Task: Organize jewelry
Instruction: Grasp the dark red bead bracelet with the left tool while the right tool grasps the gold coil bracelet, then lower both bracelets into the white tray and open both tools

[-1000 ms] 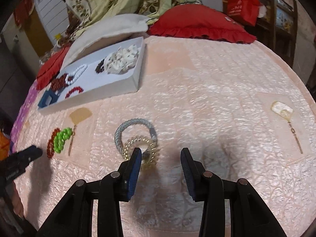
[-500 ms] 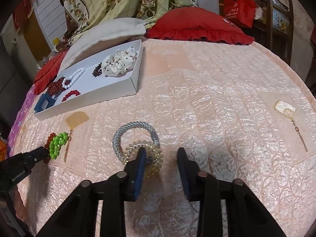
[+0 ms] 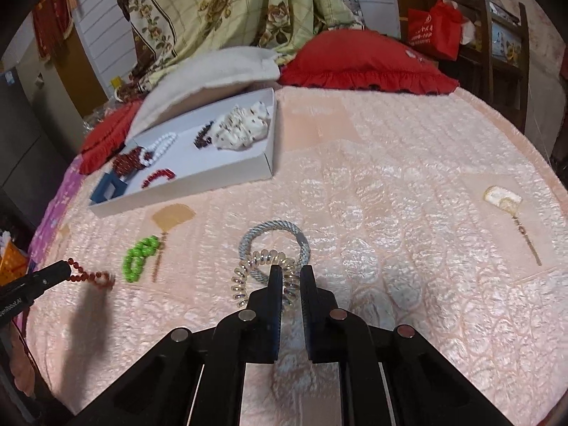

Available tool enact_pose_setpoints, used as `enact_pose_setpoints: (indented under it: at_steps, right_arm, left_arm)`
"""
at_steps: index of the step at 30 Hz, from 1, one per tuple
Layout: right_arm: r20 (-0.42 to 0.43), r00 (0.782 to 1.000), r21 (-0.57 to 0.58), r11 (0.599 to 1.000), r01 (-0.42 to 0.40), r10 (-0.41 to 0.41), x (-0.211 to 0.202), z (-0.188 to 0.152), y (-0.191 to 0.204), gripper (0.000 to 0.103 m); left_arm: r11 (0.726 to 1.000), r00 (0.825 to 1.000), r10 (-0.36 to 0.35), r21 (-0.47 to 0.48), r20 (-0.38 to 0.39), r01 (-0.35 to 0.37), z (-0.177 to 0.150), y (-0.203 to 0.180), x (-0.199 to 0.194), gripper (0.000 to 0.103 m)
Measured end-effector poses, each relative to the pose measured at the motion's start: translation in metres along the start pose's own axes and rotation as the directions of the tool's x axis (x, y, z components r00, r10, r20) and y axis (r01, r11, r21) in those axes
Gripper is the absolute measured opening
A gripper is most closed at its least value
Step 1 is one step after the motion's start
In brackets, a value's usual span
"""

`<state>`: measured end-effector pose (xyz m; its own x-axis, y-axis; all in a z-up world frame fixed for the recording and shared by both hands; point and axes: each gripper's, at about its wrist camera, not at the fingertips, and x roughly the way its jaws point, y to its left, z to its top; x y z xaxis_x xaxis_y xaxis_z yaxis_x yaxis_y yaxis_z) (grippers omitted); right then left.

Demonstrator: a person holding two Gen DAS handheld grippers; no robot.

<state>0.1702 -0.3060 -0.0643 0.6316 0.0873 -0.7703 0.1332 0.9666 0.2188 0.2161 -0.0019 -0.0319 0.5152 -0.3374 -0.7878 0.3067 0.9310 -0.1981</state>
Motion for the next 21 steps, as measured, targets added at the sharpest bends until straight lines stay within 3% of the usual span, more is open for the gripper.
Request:
enact_pose_setpoints:
  at_steps: [10, 21]
  right_arm:
    - [0.042, 0.997, -0.038, 0.998, -0.059, 0.061, -0.035, 0.009, 0.024, 0.009]
    - [0.033, 0.99, -0.103, 0.986, -0.135, 0.139, -0.02, 0.064, 0.062, 0.009]
  left_arm:
    - [0.999, 0.996, -0.014, 0.039, 0.086, 0.011, 0.009, -0.005, -0.053, 0.006]
    - [0.998, 0.996, 0.029, 0.057, 0.088, -0.034, 0.063, 0.008, -0.046, 0.006]
